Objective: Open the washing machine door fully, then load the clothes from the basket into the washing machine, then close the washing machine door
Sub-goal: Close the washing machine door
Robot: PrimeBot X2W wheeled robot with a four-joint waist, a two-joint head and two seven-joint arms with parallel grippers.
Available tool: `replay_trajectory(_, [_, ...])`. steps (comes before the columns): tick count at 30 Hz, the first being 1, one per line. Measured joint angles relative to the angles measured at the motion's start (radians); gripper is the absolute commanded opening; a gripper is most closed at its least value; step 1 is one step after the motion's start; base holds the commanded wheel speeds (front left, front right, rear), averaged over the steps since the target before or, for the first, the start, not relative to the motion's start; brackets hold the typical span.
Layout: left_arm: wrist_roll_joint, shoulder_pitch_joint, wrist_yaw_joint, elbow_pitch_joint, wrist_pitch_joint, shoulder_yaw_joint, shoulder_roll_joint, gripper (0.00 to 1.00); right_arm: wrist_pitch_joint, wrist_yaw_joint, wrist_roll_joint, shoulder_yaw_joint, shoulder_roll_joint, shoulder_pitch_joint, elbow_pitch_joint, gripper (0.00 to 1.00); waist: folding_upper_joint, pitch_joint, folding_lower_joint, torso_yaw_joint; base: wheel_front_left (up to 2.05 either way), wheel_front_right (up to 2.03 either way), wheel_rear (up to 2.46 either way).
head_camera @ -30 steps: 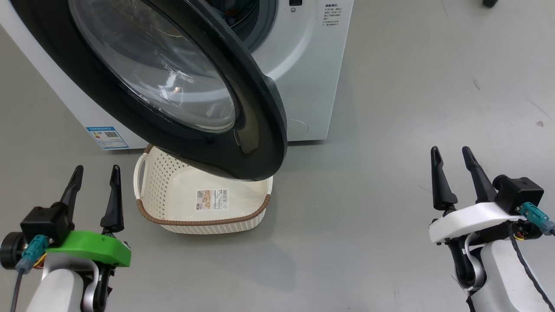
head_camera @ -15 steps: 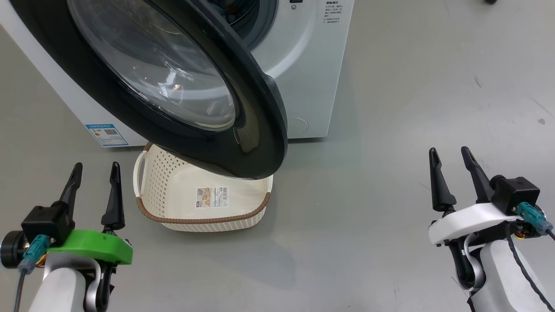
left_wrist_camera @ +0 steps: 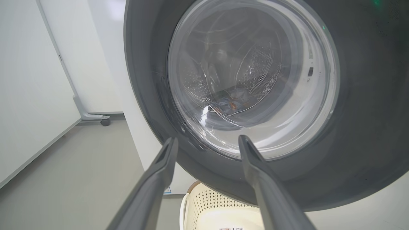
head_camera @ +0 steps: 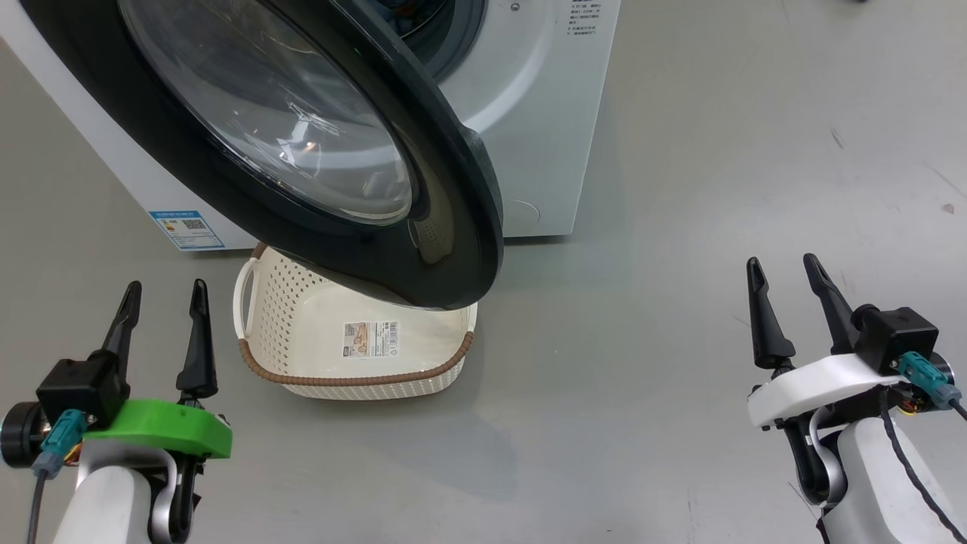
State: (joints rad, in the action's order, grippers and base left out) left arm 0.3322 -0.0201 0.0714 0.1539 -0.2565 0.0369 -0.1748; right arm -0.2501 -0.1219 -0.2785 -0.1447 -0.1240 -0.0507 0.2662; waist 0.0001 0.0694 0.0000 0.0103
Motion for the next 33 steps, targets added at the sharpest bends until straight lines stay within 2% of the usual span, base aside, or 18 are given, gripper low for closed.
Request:
replay_trajectory(20, [-0.029, 0.000, 0.025, 0.000, 0.000, -0.029, 0.027, 1.00, 0.000, 0.000, 0.017, 0.010, 0.012, 0.000, 0.000, 1.00, 0.0000, 0.006, 0.0000, 0.002, 0.00, 0.00, 0.00])
replay_trajectory(21, [-0.032, 0.000, 0.025, 0.001, 0.000, -0.029, 0.028, 1.00, 0.000, 0.000, 0.017, 0.011, 0.013, 0.000, 0.000, 0.95, 0.0000, 0.006, 0.0000, 0.001, 0.00, 0.00, 0.00])
replay_trajectory(23, [-0.034, 0.000, 0.025, 0.001, 0.000, -0.030, 0.029, 1.00, 0.000, 0.000, 0.017, 0.012, 0.015, 0.000, 0.000, 0.39, 0.0000, 0.005, 0.0000, 0.002, 0.00, 0.00, 0.00])
replay_trajectory(24, [-0.034, 0.000, 0.025, 0.001, 0.000, -0.031, 0.029, 1.00, 0.000, 0.000, 0.017, 0.013, 0.016, 0.000, 0.000, 0.00, 0.0000, 0.005, 0.0000, 0.002, 0.00, 0.00, 0.00])
replay_trajectory(33, [-0.040, 0.000, 0.034, 0.010, 0.000, -0.032, 0.033, 1.00, 0.000, 0.000, 0.017, 0.020, 0.023, 0.000, 0.001, 0.00, 0.0000, -0.002, 0.0000, 0.003, 0.00, 0.00, 0.00])
